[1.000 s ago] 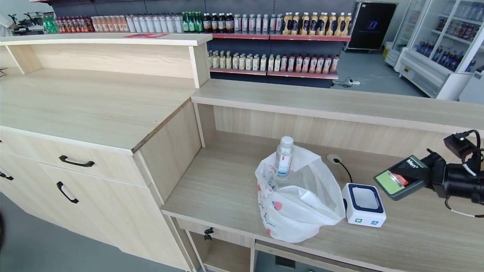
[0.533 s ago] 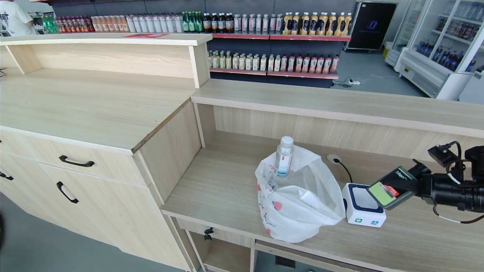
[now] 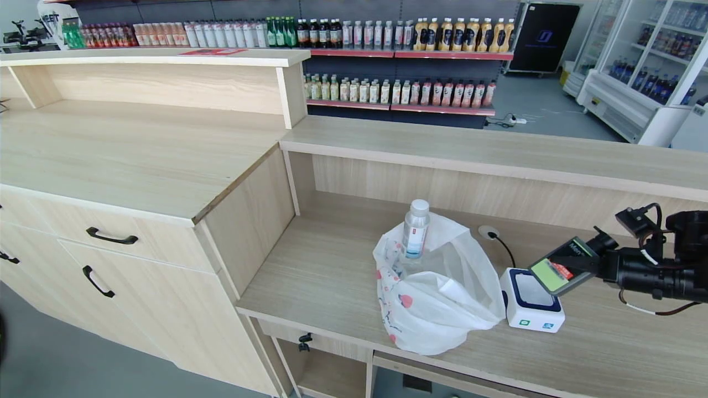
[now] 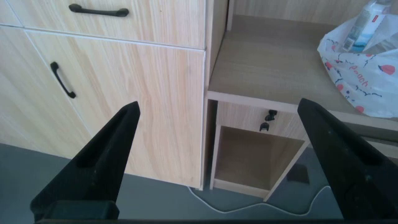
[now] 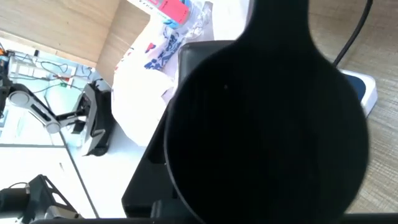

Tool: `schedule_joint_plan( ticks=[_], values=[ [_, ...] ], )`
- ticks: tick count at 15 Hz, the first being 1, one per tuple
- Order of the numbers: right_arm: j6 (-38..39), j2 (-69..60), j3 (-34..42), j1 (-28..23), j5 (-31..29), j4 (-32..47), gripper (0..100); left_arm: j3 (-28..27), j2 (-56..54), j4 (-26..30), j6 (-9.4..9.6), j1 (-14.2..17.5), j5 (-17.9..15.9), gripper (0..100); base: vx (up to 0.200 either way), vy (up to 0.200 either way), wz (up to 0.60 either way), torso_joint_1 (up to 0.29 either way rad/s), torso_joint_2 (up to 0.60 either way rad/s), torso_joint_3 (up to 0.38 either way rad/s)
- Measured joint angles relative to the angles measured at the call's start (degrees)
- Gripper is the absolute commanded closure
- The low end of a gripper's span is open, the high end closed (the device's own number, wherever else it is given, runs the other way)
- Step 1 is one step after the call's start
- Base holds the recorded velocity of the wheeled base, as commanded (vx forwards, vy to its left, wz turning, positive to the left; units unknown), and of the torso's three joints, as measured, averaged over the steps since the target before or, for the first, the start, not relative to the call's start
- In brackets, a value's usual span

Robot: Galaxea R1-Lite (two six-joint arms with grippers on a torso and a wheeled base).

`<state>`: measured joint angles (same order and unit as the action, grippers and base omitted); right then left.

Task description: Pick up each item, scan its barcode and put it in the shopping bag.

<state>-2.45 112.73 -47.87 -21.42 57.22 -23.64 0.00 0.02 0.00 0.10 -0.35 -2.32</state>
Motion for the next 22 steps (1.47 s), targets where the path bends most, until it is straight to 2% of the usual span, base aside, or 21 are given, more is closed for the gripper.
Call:
schedule_joint_plan(
  ticks=[5,18,22],
  values=[
    [-0.23,1.41,-0.17,1.68,-0.02,-0.26,100,0.00,0.00,0.00,0.00,0.00,0.00,0,0.000,0.000,0.00,0.000,0.00,0.000],
    [-0.80,1.44,0.27,1.77,0.12,-0.33,100,0.00,0.00,0.00,0.00,0.00,0.00,0,0.000,0.000,0.00,0.000,0.00,0.000],
    [-2.04,-10.61,2.76,2.55,-2.84,-0.37,100,0.00,0.00,0.00,0.00,0.00,-0.02,0,0.000,0.000,0.00,0.000,0.00,0.000]
  ],
)
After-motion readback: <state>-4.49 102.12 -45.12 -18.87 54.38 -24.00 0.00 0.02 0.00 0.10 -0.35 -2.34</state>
